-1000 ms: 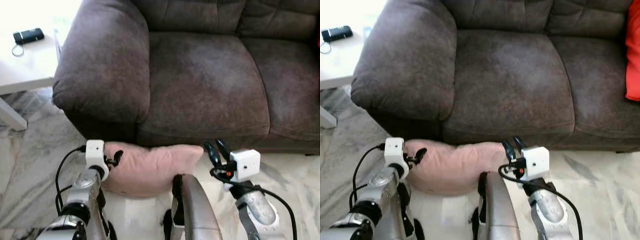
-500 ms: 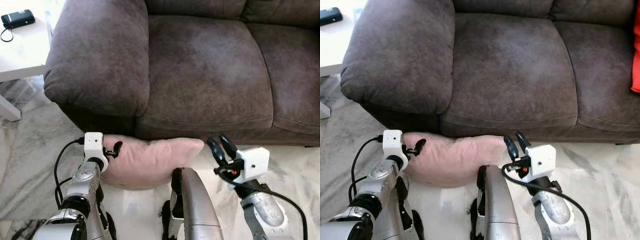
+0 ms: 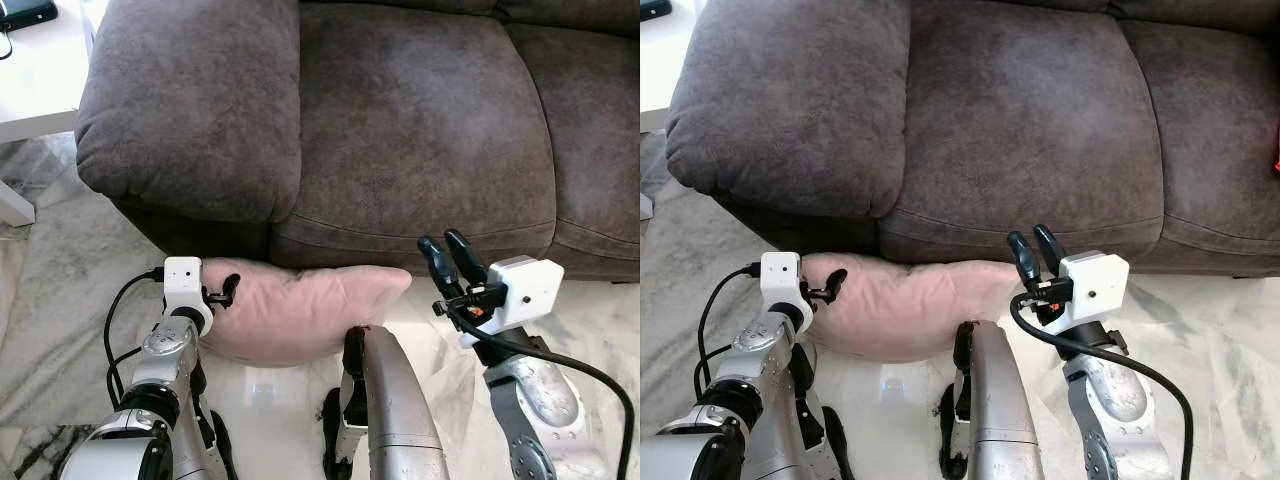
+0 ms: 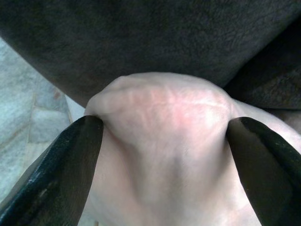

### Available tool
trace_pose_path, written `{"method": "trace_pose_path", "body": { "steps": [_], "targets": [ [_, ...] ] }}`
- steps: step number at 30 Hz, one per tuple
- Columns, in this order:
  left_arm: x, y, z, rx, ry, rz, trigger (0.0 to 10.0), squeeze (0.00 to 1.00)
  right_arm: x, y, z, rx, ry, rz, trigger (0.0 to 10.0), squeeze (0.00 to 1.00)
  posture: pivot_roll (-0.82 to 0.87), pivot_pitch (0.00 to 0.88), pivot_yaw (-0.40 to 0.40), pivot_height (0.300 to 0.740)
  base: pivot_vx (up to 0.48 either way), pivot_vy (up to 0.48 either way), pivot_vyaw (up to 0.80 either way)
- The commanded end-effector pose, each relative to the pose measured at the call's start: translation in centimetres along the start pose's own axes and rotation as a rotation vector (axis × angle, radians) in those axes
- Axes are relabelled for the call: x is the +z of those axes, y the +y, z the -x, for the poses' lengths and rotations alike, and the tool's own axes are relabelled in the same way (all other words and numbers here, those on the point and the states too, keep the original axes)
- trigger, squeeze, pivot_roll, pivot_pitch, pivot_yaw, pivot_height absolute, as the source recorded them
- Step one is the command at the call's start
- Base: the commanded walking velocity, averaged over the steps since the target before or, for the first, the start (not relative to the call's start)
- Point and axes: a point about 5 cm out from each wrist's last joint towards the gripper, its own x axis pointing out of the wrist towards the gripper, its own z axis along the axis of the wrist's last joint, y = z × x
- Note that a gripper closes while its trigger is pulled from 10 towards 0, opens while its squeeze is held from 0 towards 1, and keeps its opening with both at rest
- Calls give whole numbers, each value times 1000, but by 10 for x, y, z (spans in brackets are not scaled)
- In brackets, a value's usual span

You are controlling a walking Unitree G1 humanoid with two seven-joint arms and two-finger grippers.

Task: Move the pillow to the sofa from floor

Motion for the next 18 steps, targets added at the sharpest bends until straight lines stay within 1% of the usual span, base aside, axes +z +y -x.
{"method": "trace_pose_path", "body": {
  "steps": [1, 6, 11, 12, 13, 14, 18],
  "targets": [
    [-12, -1, 3, 5, 43, 21, 10000, 0, 4, -5, 9, -21, 12, 8, 10000, 0, -174, 441, -193, 517, 0, 0, 0],
    [-9, -1, 1, 10, 42, 19, 10000, 0, 7, -6, 12, -21, 19, 12, 10000, 0, -186, 454, -201, 517, 0, 0, 0],
    [-7, 2, -1, 34, 69, 1, 10000, 0, 10, -4, 13, -14, 32, 11, 10000, 0, -200, 467, -214, 517, 0, 0, 0],
    [-8, 2, -1, 37, 73, -1, 9569, 0, 11, -4, 13, -14, 33, 11, 10000, 0, -200, 467, -214, 517, 0, 0, 0],
    [-8, 2, -1, 43, 78, -4, 3294, 0, 11, -4, 14, -13, 34, 11, 10000, 0, -201, 466, -215, 517, 0, 0, 0],
    [-10, 3, -1, 50, 85, -6, 0, 0, 11, -4, 14, -12, 37, 12, 10000, 0, -201, 466, -215, 517, 0, 0, 0],
    [-12, 3, 0, 55, 89, -8, 0, 0, 12, -5, 14, -12, 43, 14, 10000, 0, -209, 465, -221, 517, 0, 0, 0]
  ]
}}
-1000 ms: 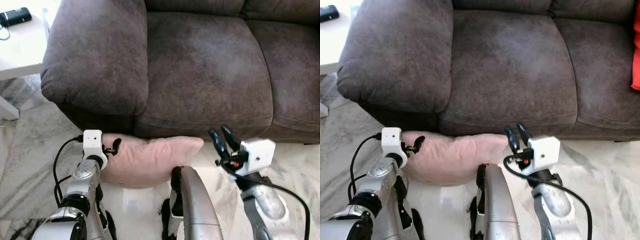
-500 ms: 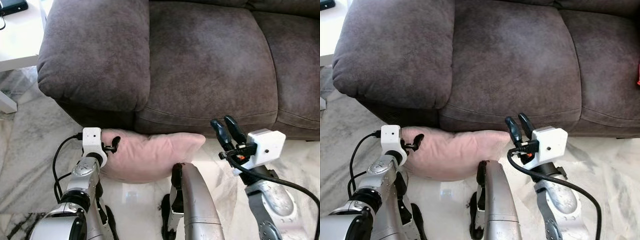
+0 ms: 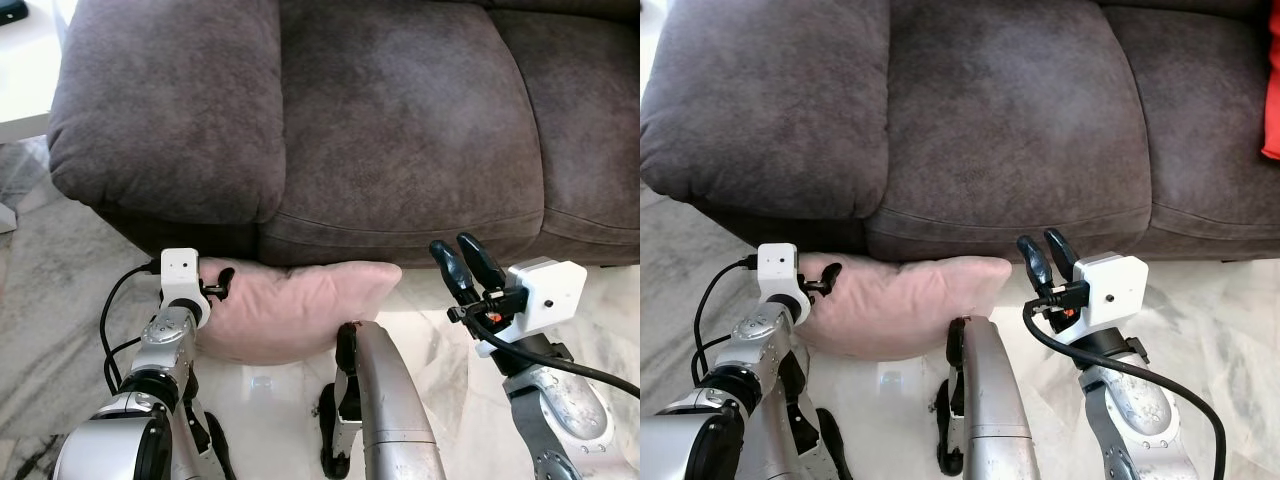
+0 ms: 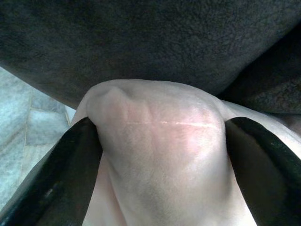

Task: Move the pillow to the sofa from floor

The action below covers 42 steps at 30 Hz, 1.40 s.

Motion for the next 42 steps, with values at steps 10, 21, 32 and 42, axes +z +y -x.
{"method": "trace_pose_path", "body": {
  "steps": [10, 21, 32, 42],
  "targets": [
    [-23, -4, 7, -6, 80, -4, 0, 0, 2, -3, 4, -9, 17, 11, 10000, 0, -202, 449, -217, 517, 0, 0, 0],
    [-24, -4, 7, -11, 85, -4, 0, 0, 1, -2, 3, -11, 23, 9, 10000, 0, -199, 444, -210, 517, 0, 0, 0],
    [-24, -4, 8, -11, 75, 2, 0, 0, -4, -1, 0, -9, 29, 0, 10000, 0, -183, 433, -201, 517, 0, 0, 0],
    [-25, -4, 8, -15, 70, 9, 0, 0, -8, 0, -3, -13, 31, -4, 10000, 0, -170, 422, -191, 517, 0, 0, 0]
  ]
}}
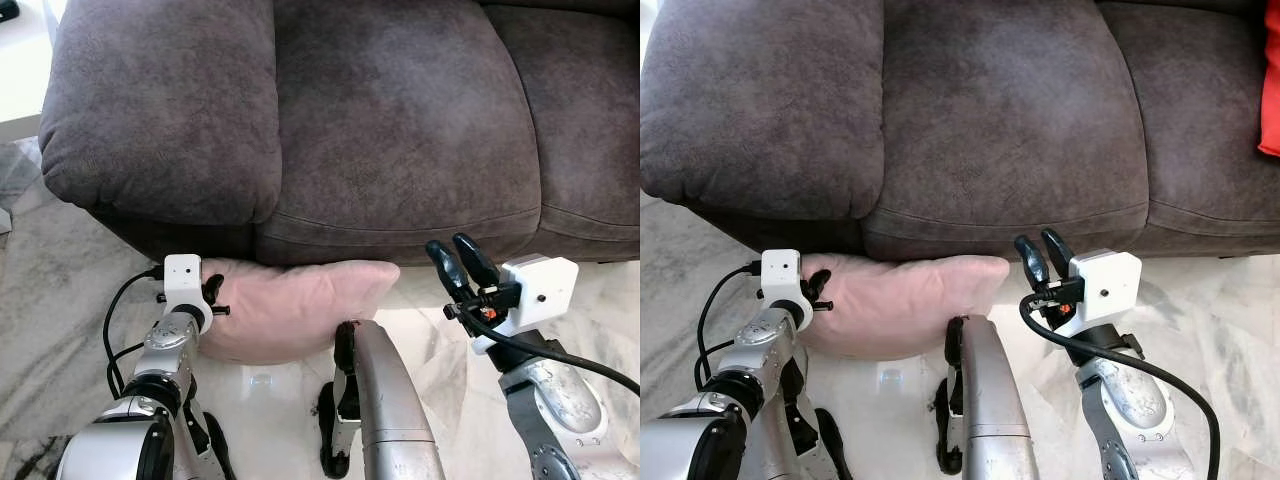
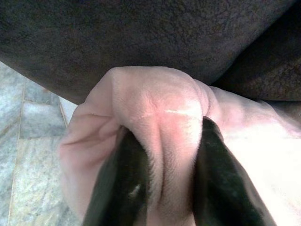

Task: Move the pillow to the sofa from floor

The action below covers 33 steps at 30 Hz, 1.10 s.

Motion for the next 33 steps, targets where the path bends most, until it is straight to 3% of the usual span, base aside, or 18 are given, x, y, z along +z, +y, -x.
{"method": "trace_pose_path", "body": {
  "steps": [1, 14, 17, 18, 19, 20, 27, 33],
  "targets": [
    [-17, 0, 6, 1, 51, 7, 0, 0, -6, -2, 3, -16, 24, 1, 10000, 0, -169, 422, -191, 517, 0, 0, 0],
    [-20, -2, 10, 5, 8, 28, 0, 0, -21, -1, -4, -28, 29, -15, 10000, 0, -128, 374, -158, 517, 0, 0, 0],
    [-18, -6, 15, -6, -55, 18, 0, 0, -28, -1, -8, -33, 34, -21, 10000, 0, -107, 340, -141, 517, 0, 0, 0],
    [-16, -5, 16, -2, -75, 21, 5647, 0, -31, -1, -11, -35, 37, -22, 10000, 0, -99, 321, -134, 517, 0, 0, 0],
    [-16, -5, 16, -2, -75, 21, 5647, 0, -31, -1, -11, -35, 37, -22, 10000, 0, -99, 321, -134, 517, 0, 0, 0],
    [-14, -4, 17, 9, -97, 18, 10000, 0, -36, -2, -14, -39, 43, -22, 10000, 0, -87, 302, -124, 517, 0, 0, 0],
    [8, -6, 37, 30, -292, 17, 10000, 0, -54, -2, -23, -56, 59, -24, 10000, 0, -43, 226, -95, 517, 0, 0, 0],
    [18, -10, 43, 22, -333, 23, 10000, 0, -63, -2, -33, -64, 63, -17, 10000, 0, -23, 186, -78, 517, 0, 0, 0]
  ]
}}
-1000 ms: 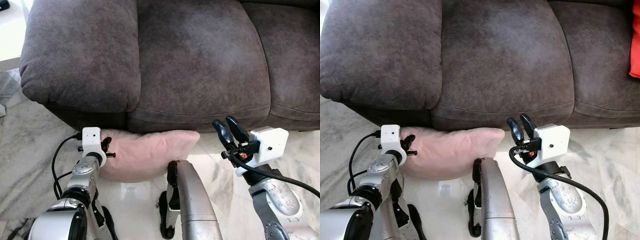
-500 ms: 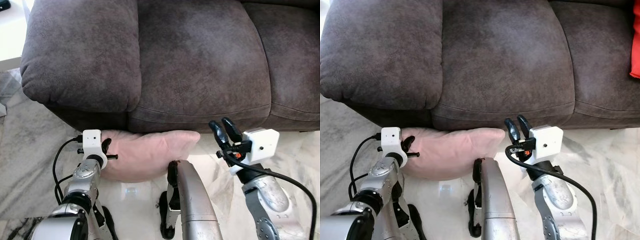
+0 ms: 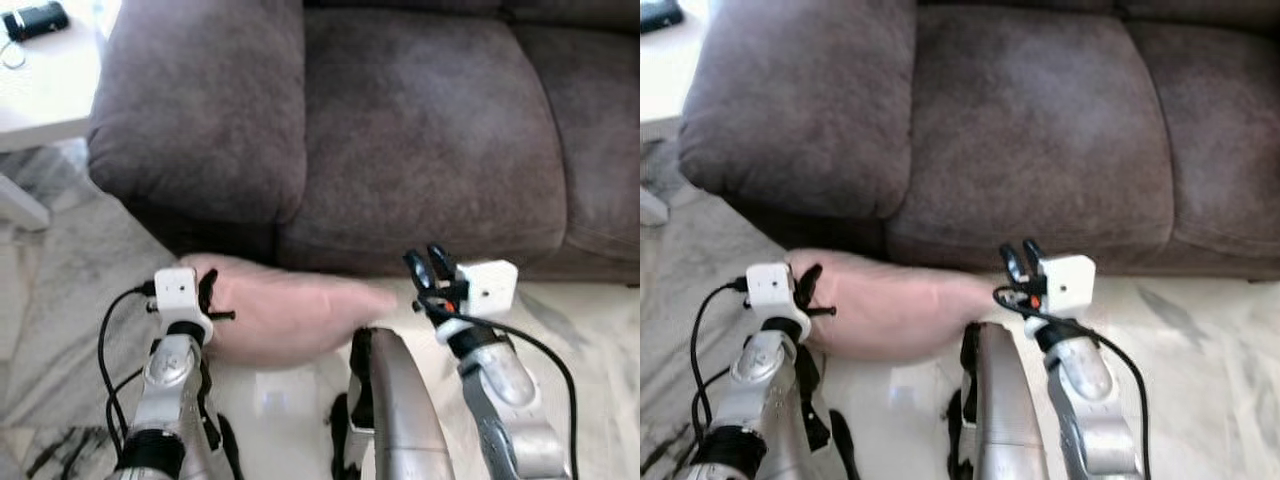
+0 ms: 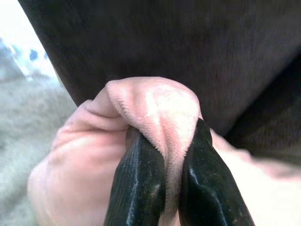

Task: Move the pillow to the sofa from floor

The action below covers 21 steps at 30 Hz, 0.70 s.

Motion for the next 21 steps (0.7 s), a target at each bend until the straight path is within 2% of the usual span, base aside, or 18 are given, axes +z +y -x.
{"method": "trace_pose_path", "body": {
  "steps": [1, 7, 12, 21],
  "targets": [
    [11, -2, 1, 4, -57, 1, 10000, 0, -10, -3, 5, -22, 25, -2, 10000, 0, -23, 186, -78, 517, 0, 0, 0],
    [5, -7, 7, 3, -26, 3, 10000, 0, -13, -6, -3, -53, 5, -15, 10000, 0, -28, 141, -57, 517, 0, 0, 0],
    [8, -12, 7, -17, -35, -4, 10000, 0, -15, -8, -5, -58, -2, -10, 10000, 0, -26, 129, -53, 517, 0, 0, 0],
    [14, -7, 2, -2, -55, -3, 10000, 0, -20, -15, -7, -96, 4, -19, 10000, 0, -23, 99, -51, 517, 0, 0, 0]
  ]
}}
